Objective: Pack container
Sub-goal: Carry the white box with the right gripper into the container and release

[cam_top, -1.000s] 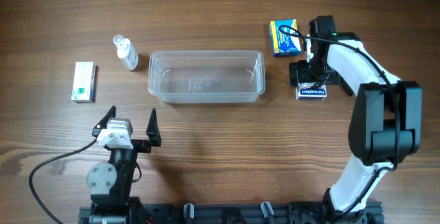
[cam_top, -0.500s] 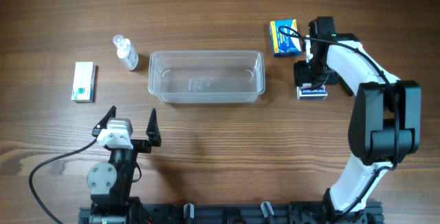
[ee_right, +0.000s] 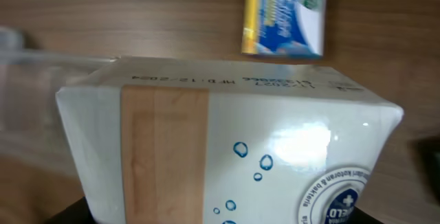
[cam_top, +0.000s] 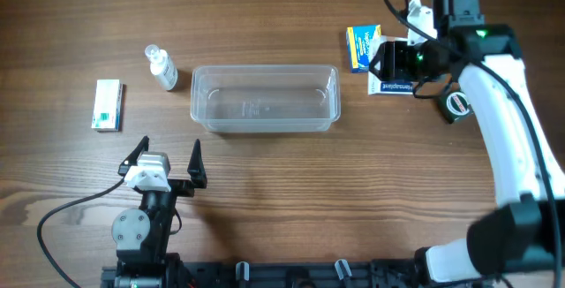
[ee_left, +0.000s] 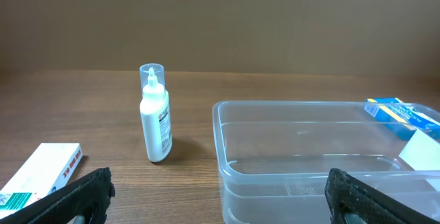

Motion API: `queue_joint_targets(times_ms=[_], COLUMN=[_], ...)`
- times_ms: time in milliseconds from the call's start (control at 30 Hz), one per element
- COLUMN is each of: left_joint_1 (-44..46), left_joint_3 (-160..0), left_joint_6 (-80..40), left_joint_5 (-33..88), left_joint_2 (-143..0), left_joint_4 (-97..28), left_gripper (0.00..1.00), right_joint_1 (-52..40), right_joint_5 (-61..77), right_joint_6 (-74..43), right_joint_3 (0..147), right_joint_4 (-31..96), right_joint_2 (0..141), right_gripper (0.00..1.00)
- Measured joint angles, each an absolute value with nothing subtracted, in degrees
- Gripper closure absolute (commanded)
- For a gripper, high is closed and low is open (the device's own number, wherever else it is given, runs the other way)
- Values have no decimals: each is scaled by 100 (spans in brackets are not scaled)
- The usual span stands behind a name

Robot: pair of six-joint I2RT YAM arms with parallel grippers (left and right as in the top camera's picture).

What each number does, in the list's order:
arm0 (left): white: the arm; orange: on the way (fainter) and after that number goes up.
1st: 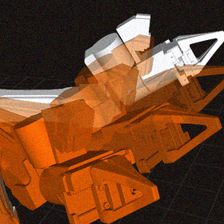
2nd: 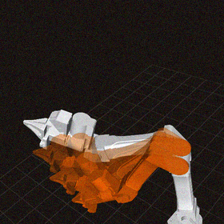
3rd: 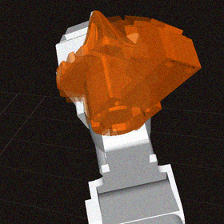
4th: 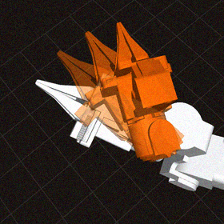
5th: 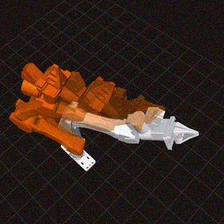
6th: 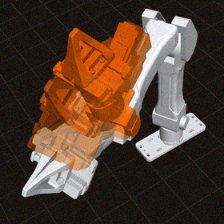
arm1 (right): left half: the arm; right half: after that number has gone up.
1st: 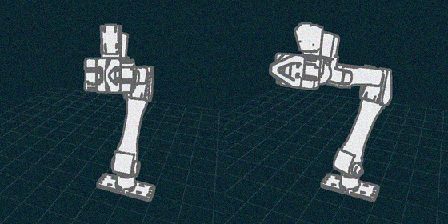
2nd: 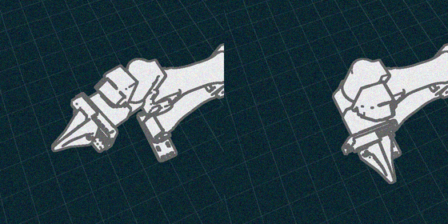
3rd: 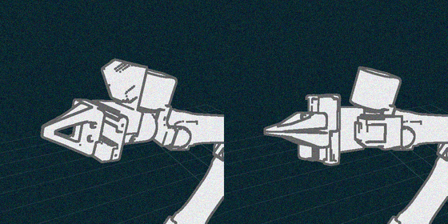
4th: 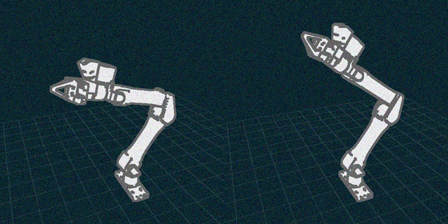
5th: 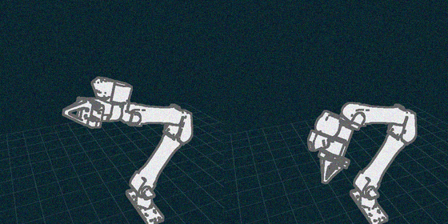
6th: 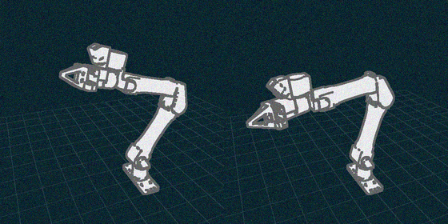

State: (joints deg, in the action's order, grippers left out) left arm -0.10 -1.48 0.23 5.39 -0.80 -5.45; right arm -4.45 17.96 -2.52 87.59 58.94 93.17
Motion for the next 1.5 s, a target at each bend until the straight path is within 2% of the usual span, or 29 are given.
queue_joint_targets(times_ms=[100,233,367,467,600,833,1033,1167,1300,1367,1500], left_joint_1=[-10,-10,-10,-10,-10,-10,-10,-10,-10,-10,-10], left_joint_3=[-148,-148,-148,-148,-148,-148,-148,-148,-148,-148,-148], left_joint_6=[23,23,23,23,23,23,23,23,23,23,23], left_joint_5=[539,539,539,539,539,539,539,539,539,539,539], left_joint_2=[-80,-80,-80,-80,-80,-80,-80,-80,-80,-80,-80], left_joint_4=[-545,-545,-545,-545,-545,-548,-545,-545,-545,-545,-545], left_gripper=[0,0,0,0,0,0,0,0,0,0,0], right_joint_1=[-856,-1879,-2882,-3249,-3599,-3607,-3610,-3614,-3546,-3280,-2073], right_joint_5=[2222,2399,1896,1710,1592,1492,1426,316,-993,-1275,-1166], right_joint_6=[-276,-148,617,1151,2058,2687,2635,1579,388,-10,-506], right_joint_3=[8759,8759,8759,8759,8759,8759,8759,8761,8792,8831,9098], right_joint_4=[5693,5179,4722,4445,4224,3758,3540,3212,3553,3649,3743], right_joint_2=[8858,8691,8794,9045,9743,10685,10781,10779,10549,10149,9614], right_gripper=[29,28,28,22,22,23,20,11,5,5,5])
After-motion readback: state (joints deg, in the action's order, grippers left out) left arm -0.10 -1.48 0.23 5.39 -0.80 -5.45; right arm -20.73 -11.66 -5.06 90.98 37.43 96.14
